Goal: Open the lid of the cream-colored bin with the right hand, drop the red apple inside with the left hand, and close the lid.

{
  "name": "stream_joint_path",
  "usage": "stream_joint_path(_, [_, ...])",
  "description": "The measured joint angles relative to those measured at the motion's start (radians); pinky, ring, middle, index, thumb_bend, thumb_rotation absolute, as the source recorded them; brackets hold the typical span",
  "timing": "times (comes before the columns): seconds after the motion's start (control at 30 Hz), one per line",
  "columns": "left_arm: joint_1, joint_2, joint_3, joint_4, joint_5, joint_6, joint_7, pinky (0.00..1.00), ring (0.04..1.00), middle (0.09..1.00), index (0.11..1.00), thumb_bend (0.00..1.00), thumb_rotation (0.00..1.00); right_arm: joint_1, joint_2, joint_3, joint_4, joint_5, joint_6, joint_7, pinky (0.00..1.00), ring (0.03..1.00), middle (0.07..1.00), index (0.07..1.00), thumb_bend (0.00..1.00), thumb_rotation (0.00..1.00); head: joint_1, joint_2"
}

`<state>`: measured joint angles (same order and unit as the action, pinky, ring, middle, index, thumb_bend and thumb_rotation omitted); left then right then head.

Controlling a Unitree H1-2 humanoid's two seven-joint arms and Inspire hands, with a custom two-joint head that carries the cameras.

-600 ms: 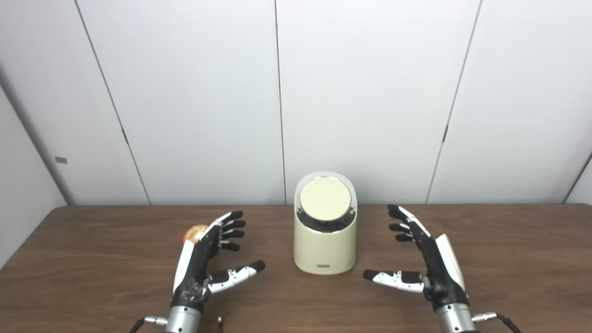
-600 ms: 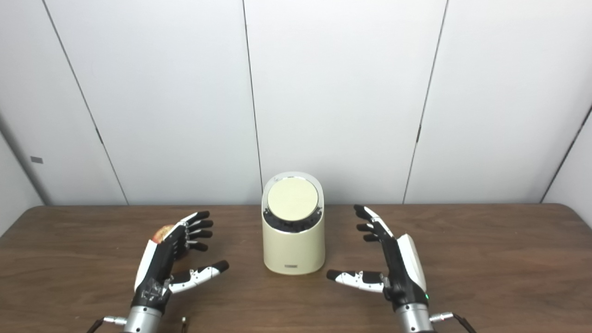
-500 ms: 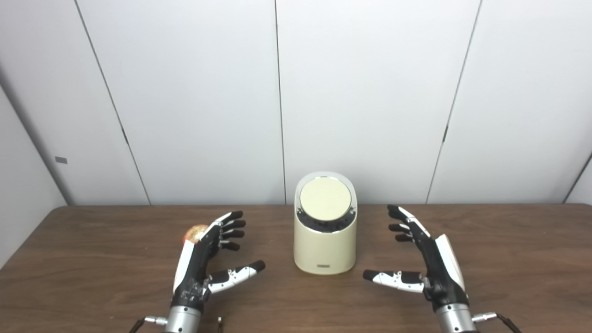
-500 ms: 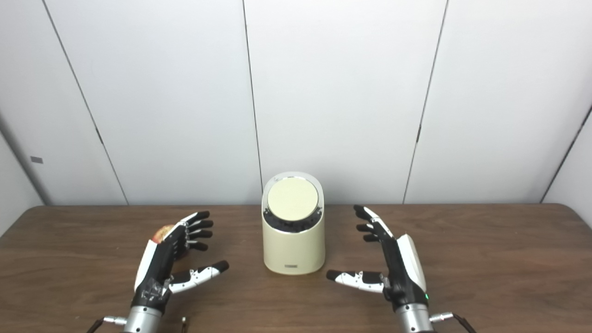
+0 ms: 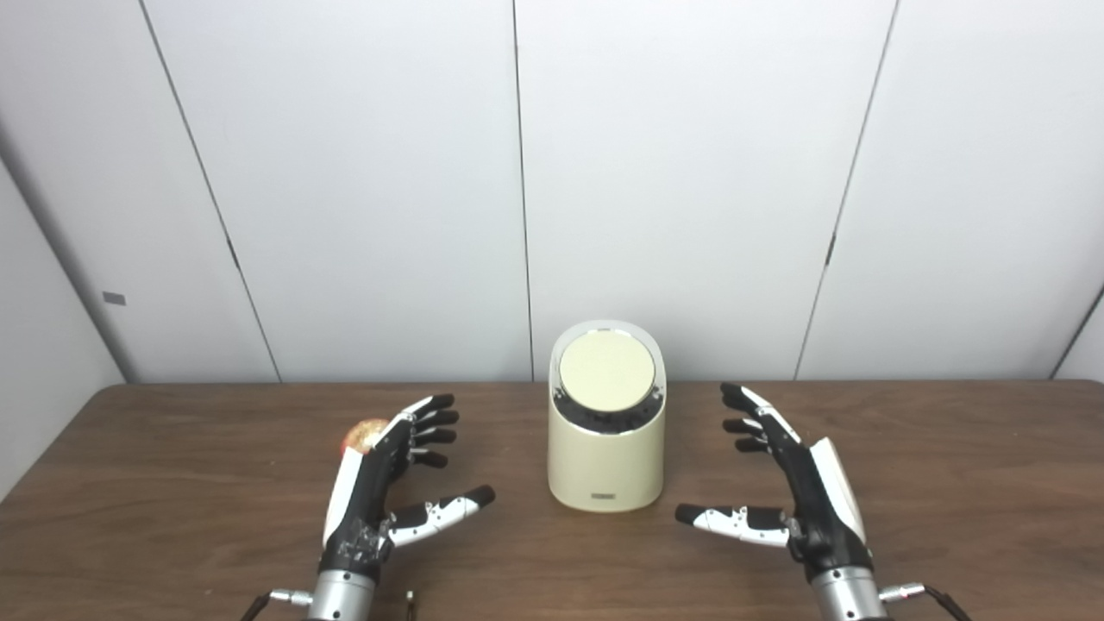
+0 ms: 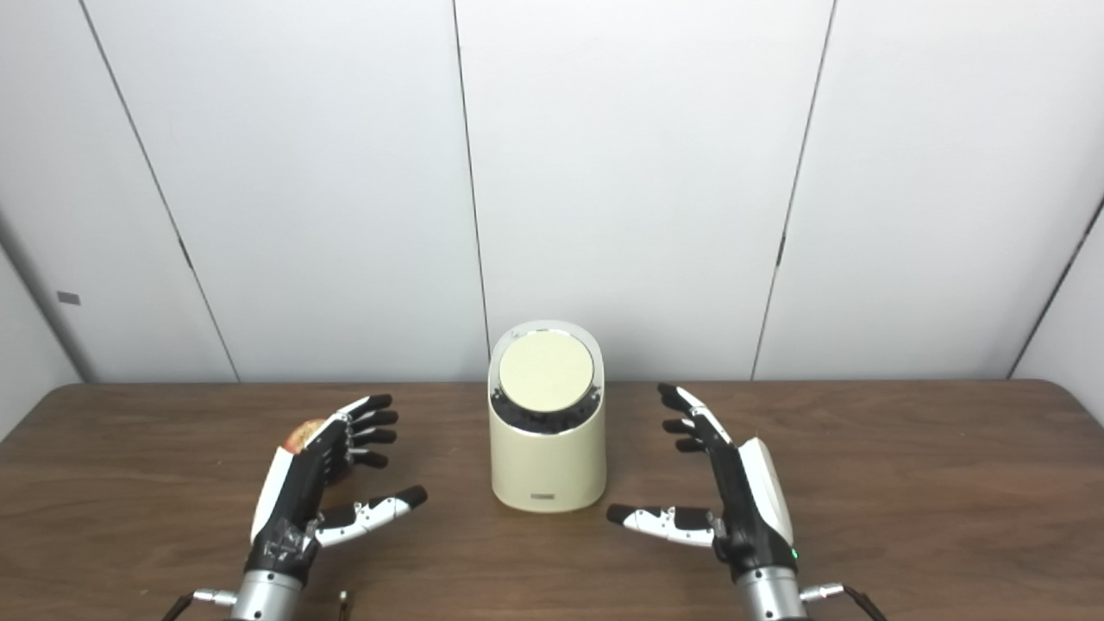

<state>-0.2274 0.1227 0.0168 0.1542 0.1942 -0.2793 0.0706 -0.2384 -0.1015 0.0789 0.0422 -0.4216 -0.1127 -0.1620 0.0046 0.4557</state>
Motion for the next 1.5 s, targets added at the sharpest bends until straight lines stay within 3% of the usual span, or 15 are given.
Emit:
stream_joint_path(0.13, [-0.005, -0.003, 0.000, 0.022, 0.000, -0.008, 0.000, 0.60, 0.723, 0.778, 0.822, 0.77, 0.09, -0.007, -0.001, -0.001, 0.009, 0.012, -0.009, 0.000, 0.69, 0.779, 0.862, 0.868, 0.78, 0.31, -0.006, -0.008])
stream_joint_path(0.23, [-0.006, -0.006, -0.002, 0.037, 0.004, -0.013, 0.003, 0.60, 0.716, 0.772, 0.822, 0.77, 0.08, -0.032, -0.002, -0.002, 0.011, 0.005, -0.009, 0.000, 0.66, 0.782, 0.859, 0.861, 0.77, 0.30, -0.006, -0.014])
stream_joint_path(0.33, [-0.009, -0.007, -0.005, 0.050, 0.008, -0.014, 0.004, 0.63, 0.724, 0.777, 0.823, 0.77, 0.08, -0.081, -0.002, -0.002, 0.004, -0.005, -0.001, 0.002, 0.72, 0.828, 0.892, 0.896, 0.77, 0.34, -0.009, -0.017])
stream_joint_path(0.4, [-0.012, -0.008, -0.005, 0.050, 0.007, -0.014, 0.005, 0.62, 0.727, 0.778, 0.823, 0.76, 0.07, -0.115, -0.007, 0.005, -0.023, -0.030, 0.040, 0.021, 0.73, 0.854, 0.908, 0.921, 0.77, 0.40, -0.011, -0.020])
stream_joint_path(0.5, [-0.021, -0.008, -0.005, 0.051, 0.006, -0.017, 0.005, 0.60, 0.722, 0.777, 0.821, 0.76, 0.06, -0.169, -0.015, 0.021, -0.074, -0.071, 0.176, 0.093, 0.72, 0.868, 0.920, 0.940, 0.79, 0.43, -0.009, -0.022])
stream_joint_path(0.6, [-0.026, -0.008, -0.006, 0.051, 0.007, -0.017, 0.007, 0.61, 0.723, 0.778, 0.822, 0.76, 0.05, -0.217, -0.018, 0.033, -0.106, -0.094, 0.264, 0.142, 0.70, 0.858, 0.921, 0.940, 0.80, 0.43, -0.011, -0.023])
stream_joint_path(0.9, [-0.027, -0.008, -0.008, 0.060, 0.007, -0.020, 0.007, 0.61, 0.721, 0.774, 0.820, 0.76, 0.05, -0.289, -0.029, 0.065, -0.122, -0.170, 0.380, 0.175, 0.63, 0.810, 0.898, 0.917, 0.79, 0.43, -0.008, -0.020])
stream_joint_path(1.17, [-0.029, -0.009, -0.009, 0.075, 0.006, -0.037, 0.008, 0.61, 0.728, 0.781, 0.823, 0.75, 0.05, -0.356, -0.054, 0.096, -0.112, -0.218, 0.418, 0.209, 0.57, 0.768, 0.874, 0.904, 0.80, 0.35, -0.008, -0.025])
stream_joint_path(1.5, [-0.030, -0.013, -0.009, 0.078, 0.004, -0.045, 0.009, 0.61, 0.728, 0.780, 0.823, 0.75, 0.04, -0.414, -0.062, 0.146, -0.005, -0.250, 0.420, 0.225, 0.68, 0.848, 0.890, 0.890, 0.84, 0.30, -0.006, -0.023])
